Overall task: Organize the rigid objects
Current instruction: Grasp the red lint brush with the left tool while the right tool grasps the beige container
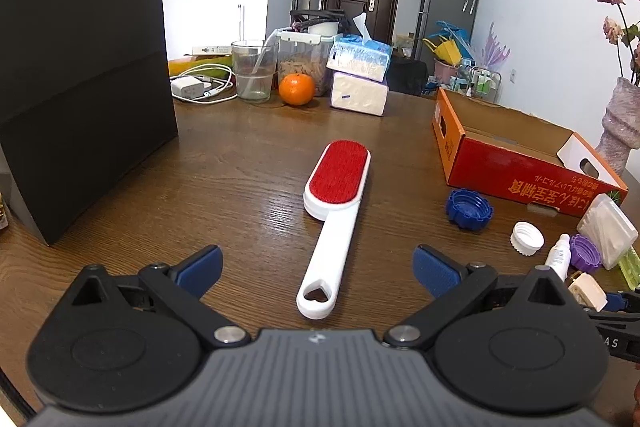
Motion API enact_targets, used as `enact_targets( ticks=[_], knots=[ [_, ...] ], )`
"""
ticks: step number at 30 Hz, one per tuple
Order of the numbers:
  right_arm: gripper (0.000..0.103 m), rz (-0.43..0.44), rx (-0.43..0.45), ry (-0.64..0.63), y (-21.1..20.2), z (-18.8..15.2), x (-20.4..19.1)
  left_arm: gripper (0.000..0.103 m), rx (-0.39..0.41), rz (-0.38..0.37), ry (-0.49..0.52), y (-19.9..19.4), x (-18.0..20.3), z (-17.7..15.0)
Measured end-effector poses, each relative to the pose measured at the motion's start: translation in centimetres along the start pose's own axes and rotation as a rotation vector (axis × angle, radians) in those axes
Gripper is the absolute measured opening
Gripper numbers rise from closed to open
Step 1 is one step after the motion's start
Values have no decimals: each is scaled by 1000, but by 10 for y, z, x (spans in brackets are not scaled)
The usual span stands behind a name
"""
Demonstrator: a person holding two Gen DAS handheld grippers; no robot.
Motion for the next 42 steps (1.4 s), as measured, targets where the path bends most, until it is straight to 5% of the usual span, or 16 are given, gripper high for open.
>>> enact_targets(
  ticks=[2,42],
  knots=[
    [31,10,3,11,0,1,1,103,-4,0,0,3,-1,0],
    [31,-3,153,11,1,47,15,103,-106,60,166,114,26,24]
  ],
)
Point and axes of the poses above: each gripper's, at about its wrist camera, not at the fingertips, and y roughly the way its jaws point, x to its right, z to its top, the point moved 1 cm from there along y, roughly the way its jaws point, and after that the axes turned 13 degrees about x, right-handed, at the moved point
